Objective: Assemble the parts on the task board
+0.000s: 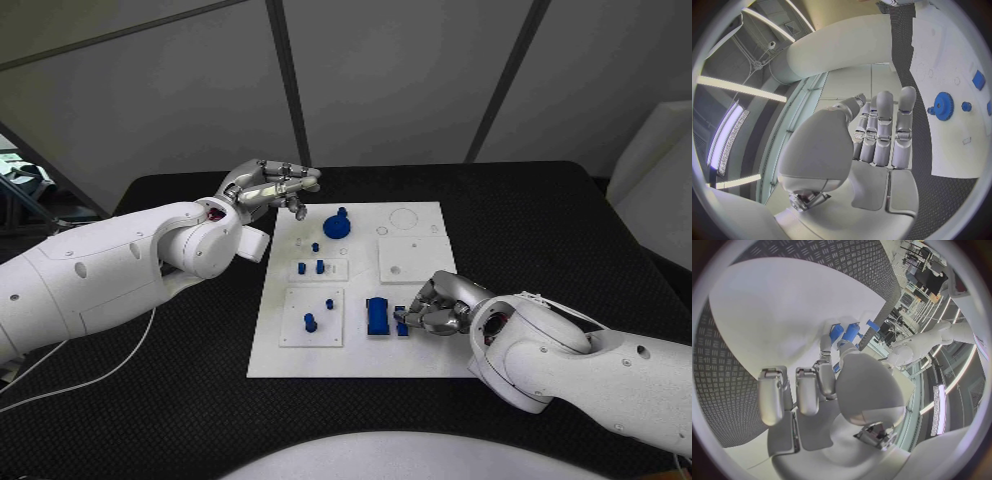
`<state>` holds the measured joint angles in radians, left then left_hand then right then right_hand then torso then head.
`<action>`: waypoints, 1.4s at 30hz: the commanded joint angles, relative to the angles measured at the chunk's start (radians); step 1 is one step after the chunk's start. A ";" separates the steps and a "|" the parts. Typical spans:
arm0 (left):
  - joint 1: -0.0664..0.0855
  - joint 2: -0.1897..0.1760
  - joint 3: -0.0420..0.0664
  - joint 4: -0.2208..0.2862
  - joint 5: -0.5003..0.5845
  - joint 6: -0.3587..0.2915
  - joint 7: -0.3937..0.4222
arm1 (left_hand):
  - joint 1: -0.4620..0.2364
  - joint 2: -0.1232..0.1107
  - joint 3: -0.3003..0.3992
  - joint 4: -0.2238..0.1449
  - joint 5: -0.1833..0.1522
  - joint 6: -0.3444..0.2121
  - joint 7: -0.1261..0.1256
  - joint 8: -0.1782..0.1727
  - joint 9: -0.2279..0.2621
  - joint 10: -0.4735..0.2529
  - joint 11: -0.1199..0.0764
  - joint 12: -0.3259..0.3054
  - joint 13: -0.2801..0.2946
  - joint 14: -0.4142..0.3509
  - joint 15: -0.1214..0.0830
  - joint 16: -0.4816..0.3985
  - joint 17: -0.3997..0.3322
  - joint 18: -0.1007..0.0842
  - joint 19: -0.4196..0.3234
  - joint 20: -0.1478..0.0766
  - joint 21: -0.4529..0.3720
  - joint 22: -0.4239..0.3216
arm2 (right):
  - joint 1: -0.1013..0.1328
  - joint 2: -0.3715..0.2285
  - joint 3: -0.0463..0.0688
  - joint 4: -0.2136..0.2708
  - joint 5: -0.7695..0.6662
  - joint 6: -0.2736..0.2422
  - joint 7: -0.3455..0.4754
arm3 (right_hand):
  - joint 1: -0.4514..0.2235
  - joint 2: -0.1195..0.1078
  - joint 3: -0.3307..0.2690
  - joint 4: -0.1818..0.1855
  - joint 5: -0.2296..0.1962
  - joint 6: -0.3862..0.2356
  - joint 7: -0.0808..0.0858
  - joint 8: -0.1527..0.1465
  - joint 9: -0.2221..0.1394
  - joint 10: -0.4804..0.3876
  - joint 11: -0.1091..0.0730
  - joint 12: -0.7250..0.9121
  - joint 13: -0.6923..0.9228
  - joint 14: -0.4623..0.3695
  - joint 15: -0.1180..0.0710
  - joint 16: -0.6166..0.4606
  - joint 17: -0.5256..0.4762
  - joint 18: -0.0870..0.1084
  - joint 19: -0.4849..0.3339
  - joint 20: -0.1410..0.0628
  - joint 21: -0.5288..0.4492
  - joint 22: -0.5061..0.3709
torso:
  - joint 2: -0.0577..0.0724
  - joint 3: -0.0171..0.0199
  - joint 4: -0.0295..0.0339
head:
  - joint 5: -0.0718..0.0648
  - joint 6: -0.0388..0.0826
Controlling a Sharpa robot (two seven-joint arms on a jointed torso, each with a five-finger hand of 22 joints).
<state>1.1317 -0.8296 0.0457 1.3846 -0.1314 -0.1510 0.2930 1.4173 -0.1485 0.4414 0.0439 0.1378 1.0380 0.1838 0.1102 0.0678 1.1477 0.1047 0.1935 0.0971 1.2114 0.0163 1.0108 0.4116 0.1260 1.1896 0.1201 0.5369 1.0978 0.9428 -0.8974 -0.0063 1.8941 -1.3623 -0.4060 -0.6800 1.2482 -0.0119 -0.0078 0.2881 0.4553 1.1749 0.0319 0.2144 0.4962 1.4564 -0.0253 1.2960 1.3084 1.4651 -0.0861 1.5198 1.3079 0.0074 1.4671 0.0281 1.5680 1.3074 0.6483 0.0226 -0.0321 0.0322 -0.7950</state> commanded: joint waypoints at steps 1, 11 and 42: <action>0.002 0.000 0.001 0.002 0.004 0.014 -0.002 | 0.000 0.006 -0.002 -0.006 -0.005 -0.008 -0.002 0.001 0.000 -0.008 -0.001 0.007 0.001 -0.007 0.003 -0.005 -0.002 0.055 -0.006 -0.003 -0.005 -0.001 | 0.000 0.004 -0.001 0.002 -0.007 0.014 0.003 | -0.010 0.003 -0.006 0.001 0.006 0.005 0.000 0.005 0.002 0.024 -0.013 0.008 0.077 0.089 -0.009 0.006 0.179 -0.007 0.104 -0.008 0.003 0.263 | 0.000 0.0001 -0.0007 | 0.000 0.000; 0.002 -0.001 0.001 0.000 0.004 0.015 -0.004 | 0.000 0.006 -0.002 -0.006 -0.005 -0.008 -0.002 0.001 0.000 -0.008 -0.001 0.007 0.001 -0.007 0.003 -0.005 -0.002 0.055 -0.006 -0.003 -0.005 -0.001 | 0.000 -0.002 -0.001 0.008 -0.018 0.011 0.012 | -0.062 0.003 -0.052 0.001 -0.026 0.005 -0.002 0.015 0.018 0.029 -0.015 0.015 0.085 0.089 -0.011 0.006 0.179 -0.007 0.104 -0.010 0.003 0.263 | 0.001 0.0005 -0.0005 | -0.001 -0.002; 0.002 -0.004 0.001 0.002 0.004 0.015 -0.004 | 0.001 0.007 -0.002 -0.007 -0.005 -0.008 -0.002 0.001 0.000 -0.009 -0.001 0.008 0.001 -0.007 0.003 -0.005 -0.002 0.055 -0.006 -0.003 -0.005 -0.001 | -0.001 -0.019 -0.001 -0.019 -0.054 0.066 0.056 | 0.045 -0.014 -0.119 -0.045 -0.273 -0.012 -0.001 0.030 0.053 0.025 -0.013 0.007 0.087 0.088 -0.010 0.004 0.177 -0.007 0.104 -0.009 0.003 0.263 | 0.001 0.0001 0.0000 | 0.001 -0.008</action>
<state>1.1316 -0.8331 0.0454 1.3846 -0.1314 -0.1459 0.2883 1.4173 -0.1485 0.4414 0.0440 0.1378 1.0345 0.1802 0.1102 0.0678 1.1477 0.1046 0.1974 0.0968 1.2115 0.0164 1.0108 0.4111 0.1261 1.1896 0.1201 0.5369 1.0980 0.9421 -0.9189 -0.0068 1.8834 -1.4026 -0.3547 -0.6296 1.2803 -0.0275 -0.1284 0.2492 0.1855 1.1676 0.0322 0.2401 0.5487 1.4668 -0.0358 1.3051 1.3082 1.4650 -0.0932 1.5197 1.3076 0.0074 1.4672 0.0214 1.5680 1.3074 0.6493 0.0228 -0.0319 0.0322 -0.8019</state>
